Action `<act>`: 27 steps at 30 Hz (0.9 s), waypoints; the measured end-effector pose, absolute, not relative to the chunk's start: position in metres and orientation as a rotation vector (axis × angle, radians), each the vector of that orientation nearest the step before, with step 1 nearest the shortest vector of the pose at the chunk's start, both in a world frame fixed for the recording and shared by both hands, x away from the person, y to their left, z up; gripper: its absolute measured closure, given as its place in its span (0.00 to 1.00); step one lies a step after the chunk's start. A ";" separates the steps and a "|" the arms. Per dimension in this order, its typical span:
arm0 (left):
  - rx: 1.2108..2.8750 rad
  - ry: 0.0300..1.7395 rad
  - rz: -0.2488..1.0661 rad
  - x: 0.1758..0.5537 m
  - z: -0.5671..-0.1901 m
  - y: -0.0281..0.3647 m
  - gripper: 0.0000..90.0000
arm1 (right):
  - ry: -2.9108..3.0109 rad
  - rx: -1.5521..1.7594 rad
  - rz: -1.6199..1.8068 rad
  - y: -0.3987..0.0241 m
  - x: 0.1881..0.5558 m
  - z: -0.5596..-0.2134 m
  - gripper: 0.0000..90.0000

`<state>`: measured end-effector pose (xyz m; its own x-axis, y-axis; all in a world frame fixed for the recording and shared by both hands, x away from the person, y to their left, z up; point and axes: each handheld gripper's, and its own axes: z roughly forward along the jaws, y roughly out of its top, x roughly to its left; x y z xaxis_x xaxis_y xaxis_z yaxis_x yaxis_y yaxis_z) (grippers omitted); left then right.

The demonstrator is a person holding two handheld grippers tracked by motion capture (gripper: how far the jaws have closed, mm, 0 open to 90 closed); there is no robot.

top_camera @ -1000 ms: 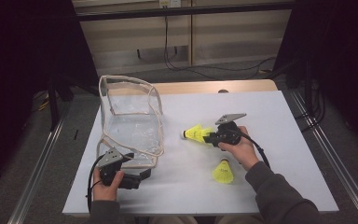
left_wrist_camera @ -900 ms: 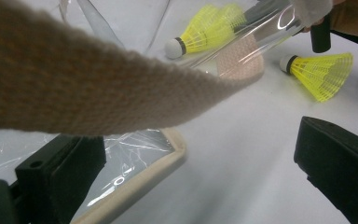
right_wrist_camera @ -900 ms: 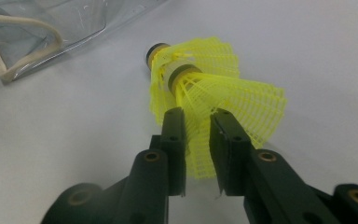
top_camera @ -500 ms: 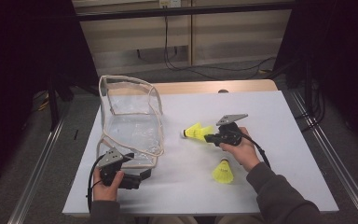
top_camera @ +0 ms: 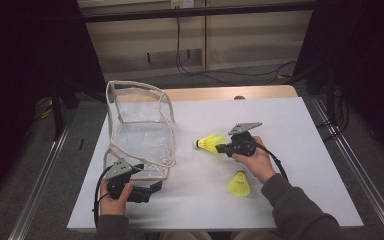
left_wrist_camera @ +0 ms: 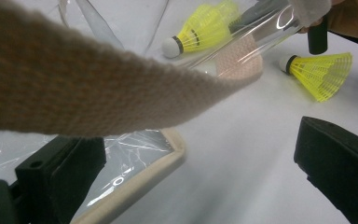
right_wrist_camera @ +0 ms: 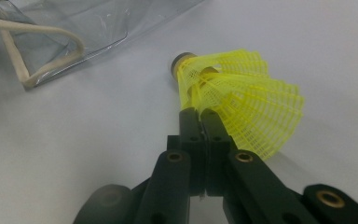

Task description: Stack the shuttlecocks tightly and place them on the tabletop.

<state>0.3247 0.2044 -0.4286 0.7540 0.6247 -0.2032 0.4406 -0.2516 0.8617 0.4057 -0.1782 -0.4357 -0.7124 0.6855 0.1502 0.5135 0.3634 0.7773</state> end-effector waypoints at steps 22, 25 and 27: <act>1.896 0.817 0.218 0.325 -0.428 0.204 0.02 | 2.397 1.137 1.253 -0.182 0.406 -0.436 0.76; 1.893 0.817 0.218 0.325 -0.428 0.204 0.02 | 2.394 1.143 1.253 -0.183 0.406 -0.435 0.73; 1.893 0.817 0.218 0.325 -0.428 0.204 0.02 | 2.392 1.146 1.259 -0.184 0.405 -0.434 0.69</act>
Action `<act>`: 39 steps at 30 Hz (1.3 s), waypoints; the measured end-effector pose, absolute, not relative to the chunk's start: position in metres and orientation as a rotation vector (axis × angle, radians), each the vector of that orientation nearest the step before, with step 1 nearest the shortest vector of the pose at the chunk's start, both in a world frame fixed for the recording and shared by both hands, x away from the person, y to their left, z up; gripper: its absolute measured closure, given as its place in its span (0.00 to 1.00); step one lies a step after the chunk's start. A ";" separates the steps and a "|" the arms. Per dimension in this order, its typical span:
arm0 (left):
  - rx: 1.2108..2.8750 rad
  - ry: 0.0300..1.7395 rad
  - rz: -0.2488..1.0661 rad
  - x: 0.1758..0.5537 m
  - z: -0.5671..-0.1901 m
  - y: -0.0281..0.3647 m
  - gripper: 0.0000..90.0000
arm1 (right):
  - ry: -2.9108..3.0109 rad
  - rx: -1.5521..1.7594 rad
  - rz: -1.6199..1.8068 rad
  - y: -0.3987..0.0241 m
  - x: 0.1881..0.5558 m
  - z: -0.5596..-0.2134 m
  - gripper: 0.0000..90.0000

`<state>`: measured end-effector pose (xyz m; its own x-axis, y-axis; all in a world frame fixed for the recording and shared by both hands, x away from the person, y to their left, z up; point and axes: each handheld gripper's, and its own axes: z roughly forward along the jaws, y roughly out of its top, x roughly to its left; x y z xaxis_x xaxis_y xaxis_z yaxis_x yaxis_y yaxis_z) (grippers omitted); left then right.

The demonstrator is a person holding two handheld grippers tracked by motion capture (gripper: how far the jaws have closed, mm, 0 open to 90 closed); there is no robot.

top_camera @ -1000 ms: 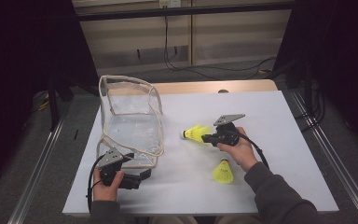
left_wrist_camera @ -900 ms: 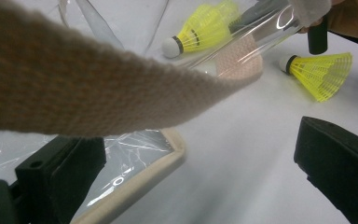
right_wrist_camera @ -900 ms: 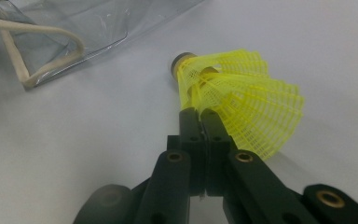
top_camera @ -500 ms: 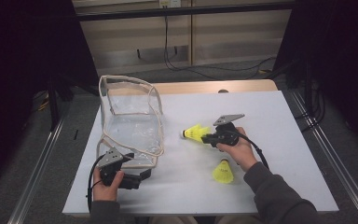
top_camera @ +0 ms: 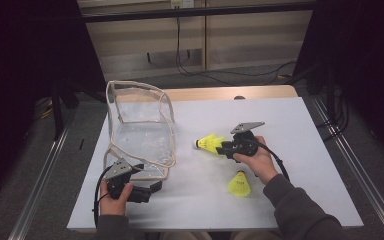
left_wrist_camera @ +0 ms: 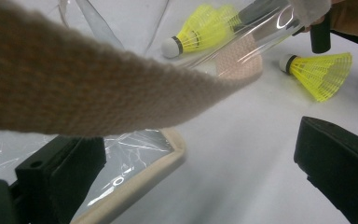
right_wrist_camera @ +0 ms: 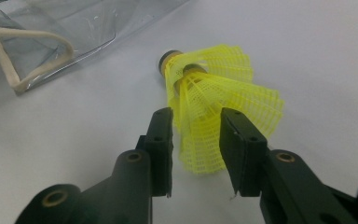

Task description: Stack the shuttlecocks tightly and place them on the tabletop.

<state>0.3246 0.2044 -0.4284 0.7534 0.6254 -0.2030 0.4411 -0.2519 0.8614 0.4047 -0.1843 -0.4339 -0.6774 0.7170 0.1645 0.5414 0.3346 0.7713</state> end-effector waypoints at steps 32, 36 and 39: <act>1.890 0.819 0.220 0.325 -0.429 0.204 0.02 | 2.363 1.160 1.303 -0.204 0.376 -0.418 0.26; 1.891 0.821 0.220 0.324 -0.429 0.204 0.02 | 2.365 1.178 1.307 -0.204 0.374 -0.419 0.22; 1.891 0.821 0.220 0.325 -0.429 0.204 0.02 | 2.357 1.181 1.314 -0.205 0.371 -0.420 0.22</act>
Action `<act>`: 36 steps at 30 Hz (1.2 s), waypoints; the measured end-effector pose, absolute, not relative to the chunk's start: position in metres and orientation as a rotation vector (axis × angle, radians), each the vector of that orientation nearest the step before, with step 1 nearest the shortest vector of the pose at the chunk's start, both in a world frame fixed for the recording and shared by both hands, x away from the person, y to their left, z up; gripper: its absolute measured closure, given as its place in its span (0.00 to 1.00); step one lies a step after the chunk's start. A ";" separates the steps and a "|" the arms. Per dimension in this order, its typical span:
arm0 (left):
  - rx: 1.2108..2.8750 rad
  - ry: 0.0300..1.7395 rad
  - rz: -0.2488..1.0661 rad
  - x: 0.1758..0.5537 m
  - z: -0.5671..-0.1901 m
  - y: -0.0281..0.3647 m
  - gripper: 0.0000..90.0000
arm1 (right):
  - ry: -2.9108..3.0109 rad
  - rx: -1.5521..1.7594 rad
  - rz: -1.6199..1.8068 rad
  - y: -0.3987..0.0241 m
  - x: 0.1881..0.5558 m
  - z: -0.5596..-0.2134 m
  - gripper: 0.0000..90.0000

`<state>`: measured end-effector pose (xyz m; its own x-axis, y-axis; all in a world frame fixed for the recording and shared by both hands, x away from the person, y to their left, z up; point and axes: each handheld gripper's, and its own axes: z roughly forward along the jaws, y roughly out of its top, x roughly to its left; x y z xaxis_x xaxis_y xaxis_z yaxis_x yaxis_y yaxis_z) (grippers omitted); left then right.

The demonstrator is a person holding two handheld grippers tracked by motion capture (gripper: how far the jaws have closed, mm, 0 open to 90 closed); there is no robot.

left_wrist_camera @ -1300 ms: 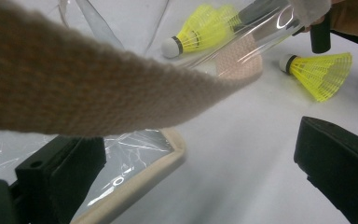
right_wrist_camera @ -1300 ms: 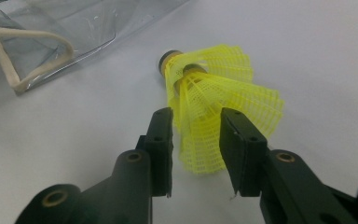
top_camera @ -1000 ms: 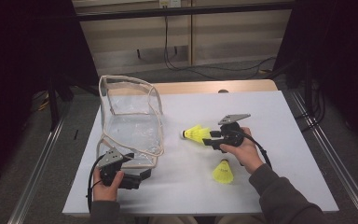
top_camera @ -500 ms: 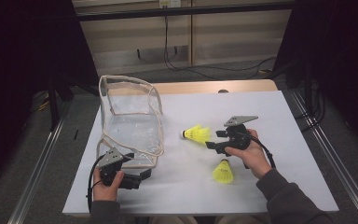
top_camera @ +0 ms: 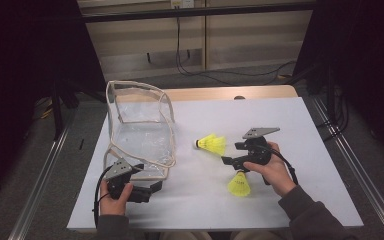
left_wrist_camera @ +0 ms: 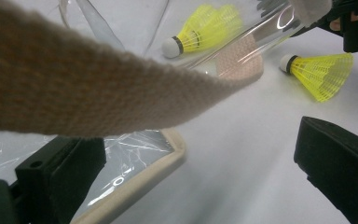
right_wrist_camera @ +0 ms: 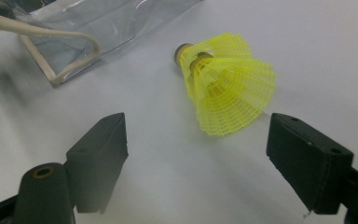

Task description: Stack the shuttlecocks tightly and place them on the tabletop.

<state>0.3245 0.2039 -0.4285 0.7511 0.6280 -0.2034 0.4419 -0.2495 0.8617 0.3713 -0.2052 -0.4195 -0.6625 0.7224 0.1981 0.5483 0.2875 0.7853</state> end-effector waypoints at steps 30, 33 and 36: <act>1.892 0.819 0.221 0.324 -0.428 0.204 0.02 | 2.315 1.188 1.379 -0.224 0.345 -0.417 0.16; 1.893 0.820 0.221 0.324 -0.428 0.204 0.02 | 2.314 1.187 1.381 -0.225 0.343 -0.416 0.16; 1.890 0.818 0.217 0.324 -0.428 0.204 0.02 | 2.311 1.180 1.388 -0.227 0.341 -0.414 0.16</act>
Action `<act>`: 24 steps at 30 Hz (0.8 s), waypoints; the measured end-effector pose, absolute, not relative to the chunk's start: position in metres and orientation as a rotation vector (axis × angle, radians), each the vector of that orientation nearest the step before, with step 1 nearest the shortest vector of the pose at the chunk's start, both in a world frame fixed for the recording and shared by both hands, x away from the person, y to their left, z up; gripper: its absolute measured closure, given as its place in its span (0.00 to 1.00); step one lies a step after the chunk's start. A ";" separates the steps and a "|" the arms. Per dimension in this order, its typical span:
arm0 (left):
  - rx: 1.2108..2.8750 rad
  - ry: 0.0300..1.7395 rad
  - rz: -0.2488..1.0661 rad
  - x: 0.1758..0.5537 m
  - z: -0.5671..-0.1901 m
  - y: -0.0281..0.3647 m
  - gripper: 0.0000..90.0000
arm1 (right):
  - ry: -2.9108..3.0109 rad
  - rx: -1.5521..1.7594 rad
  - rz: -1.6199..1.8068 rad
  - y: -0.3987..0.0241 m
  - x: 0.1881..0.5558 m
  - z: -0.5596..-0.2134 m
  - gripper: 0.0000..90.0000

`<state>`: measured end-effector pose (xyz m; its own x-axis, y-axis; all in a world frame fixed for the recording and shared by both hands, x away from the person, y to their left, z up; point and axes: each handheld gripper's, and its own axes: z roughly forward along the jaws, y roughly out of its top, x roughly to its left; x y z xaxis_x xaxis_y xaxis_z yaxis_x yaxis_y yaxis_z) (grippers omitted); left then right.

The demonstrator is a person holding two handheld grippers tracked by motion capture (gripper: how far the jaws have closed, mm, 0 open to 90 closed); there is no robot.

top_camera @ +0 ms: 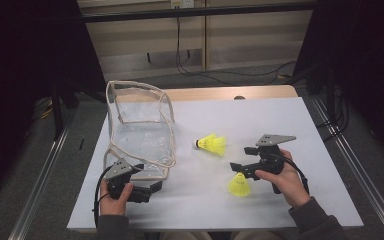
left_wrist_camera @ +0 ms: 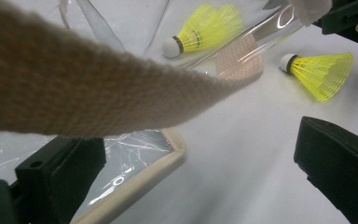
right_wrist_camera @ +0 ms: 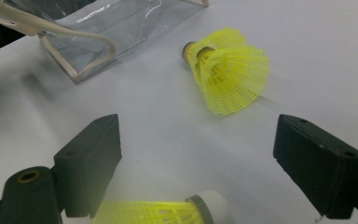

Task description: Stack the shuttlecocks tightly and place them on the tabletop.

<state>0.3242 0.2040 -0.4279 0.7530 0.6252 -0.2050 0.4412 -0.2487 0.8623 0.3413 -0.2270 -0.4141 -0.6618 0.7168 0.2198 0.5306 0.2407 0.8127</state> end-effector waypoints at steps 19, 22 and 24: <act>1.888 0.817 0.222 0.324 -0.428 0.204 0.02 | 2.316 1.166 1.412 -0.234 0.330 -0.408 0.22; 1.891 0.817 0.220 0.324 -0.427 0.204 0.02 | 2.320 1.144 1.408 -0.234 0.328 -0.408 0.30; 1.891 0.815 0.220 0.324 -0.427 0.204 0.02 | 2.325 1.135 1.414 -0.234 0.327 -0.407 0.35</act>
